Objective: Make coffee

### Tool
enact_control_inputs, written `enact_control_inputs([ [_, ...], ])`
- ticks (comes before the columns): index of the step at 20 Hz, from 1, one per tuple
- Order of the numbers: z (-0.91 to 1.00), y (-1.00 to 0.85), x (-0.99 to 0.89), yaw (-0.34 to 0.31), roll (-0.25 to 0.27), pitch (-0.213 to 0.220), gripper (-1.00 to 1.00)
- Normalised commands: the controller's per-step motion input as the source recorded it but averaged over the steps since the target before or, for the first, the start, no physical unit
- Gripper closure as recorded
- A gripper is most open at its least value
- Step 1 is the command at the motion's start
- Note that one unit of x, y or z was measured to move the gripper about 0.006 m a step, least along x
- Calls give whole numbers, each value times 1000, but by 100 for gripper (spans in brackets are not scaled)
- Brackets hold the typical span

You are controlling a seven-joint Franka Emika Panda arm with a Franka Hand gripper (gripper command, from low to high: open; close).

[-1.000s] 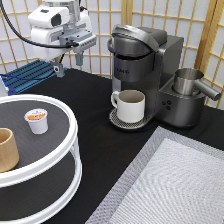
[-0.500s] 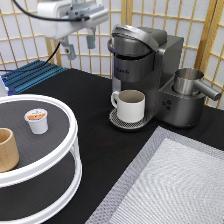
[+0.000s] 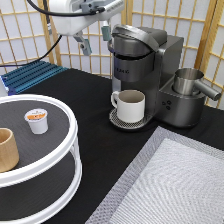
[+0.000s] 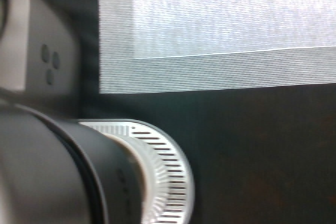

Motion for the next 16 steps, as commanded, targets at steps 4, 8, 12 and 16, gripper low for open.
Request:
enact_control_inputs([
  [4,301,-2,404,-8,114,170,-100],
  [8,191,156,109,-15,7,81,-100],
  [12,269,357,160,0,0,78,-100],
  [16,468,527,314,0,-24,83,-100],
])
